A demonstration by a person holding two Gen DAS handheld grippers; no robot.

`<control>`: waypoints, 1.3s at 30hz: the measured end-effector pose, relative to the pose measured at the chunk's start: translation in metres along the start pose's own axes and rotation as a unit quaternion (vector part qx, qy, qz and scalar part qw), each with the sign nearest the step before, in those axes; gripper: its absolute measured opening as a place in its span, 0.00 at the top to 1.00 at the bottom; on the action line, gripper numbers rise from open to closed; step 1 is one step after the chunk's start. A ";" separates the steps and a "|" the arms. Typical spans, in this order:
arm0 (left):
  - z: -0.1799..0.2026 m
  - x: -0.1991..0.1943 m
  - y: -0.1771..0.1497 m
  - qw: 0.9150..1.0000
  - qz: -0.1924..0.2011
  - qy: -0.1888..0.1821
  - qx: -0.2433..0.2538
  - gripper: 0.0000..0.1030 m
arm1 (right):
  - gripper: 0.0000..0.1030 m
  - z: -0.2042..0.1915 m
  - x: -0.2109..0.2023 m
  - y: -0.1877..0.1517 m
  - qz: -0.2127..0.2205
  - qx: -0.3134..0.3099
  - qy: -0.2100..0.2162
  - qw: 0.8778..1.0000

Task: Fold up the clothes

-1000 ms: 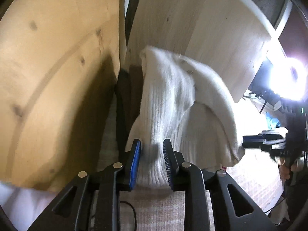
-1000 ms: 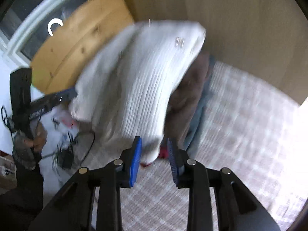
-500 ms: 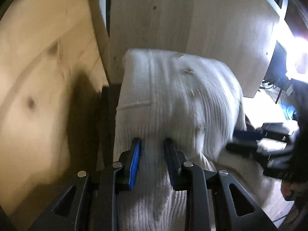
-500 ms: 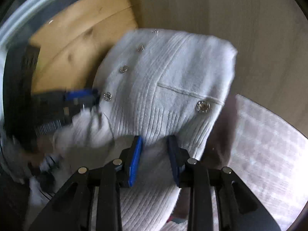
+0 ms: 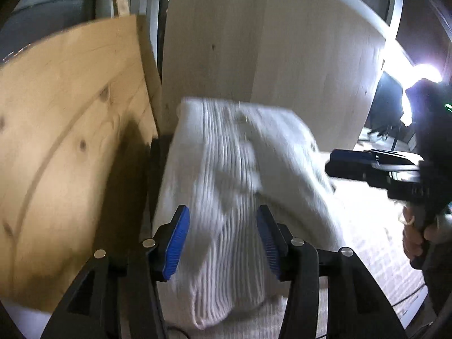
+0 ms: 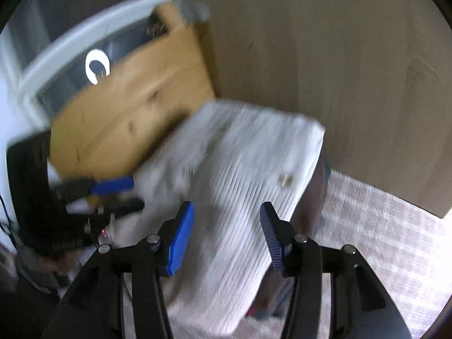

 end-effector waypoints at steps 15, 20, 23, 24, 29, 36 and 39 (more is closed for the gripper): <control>0.012 -0.055 -0.115 0.999 -0.019 -0.006 -0.036 0.39 | 0.40 0.011 -0.095 -0.153 -0.016 0.117 -0.058 0.991; 0.042 -0.059 -0.127 0.998 -0.039 -0.033 -0.046 0.26 | 0.37 0.012 -0.107 -0.179 -0.022 0.153 -0.106 0.982; 0.058 -0.069 -0.134 0.999 -0.024 -0.024 -0.040 0.26 | 0.37 0.006 -0.114 -0.187 -0.024 0.156 -0.134 0.978; 0.064 -0.073 -0.136 0.999 -0.018 -0.021 -0.040 0.26 | 0.37 0.004 -0.118 -0.192 -0.023 0.156 -0.137 0.978; 0.090 -0.099 -0.155 0.999 -0.004 -0.002 -0.053 0.25 | 0.37 -0.006 -0.148 -0.212 0.000 0.140 -0.136 0.981; 0.141 -0.134 -0.187 0.996 0.004 0.019 -0.087 0.25 | 0.33 -0.002 -0.206 -0.253 0.038 0.103 -0.176 0.978; 0.170 -0.146 -0.203 0.995 0.005 0.019 -0.097 0.25 | 0.33 0.000 -0.228 -0.275 0.047 0.091 -0.167 0.981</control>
Point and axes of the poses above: each gripper's, at about its wrist camera, not at the fingertips, and x roughly the way its jaws point, z to its right, y to its top, the point moved 7 cm from there along x, roughly the way its jaws point, and after that the axes turned 9 degrees about -z, right-handed, at the moved point
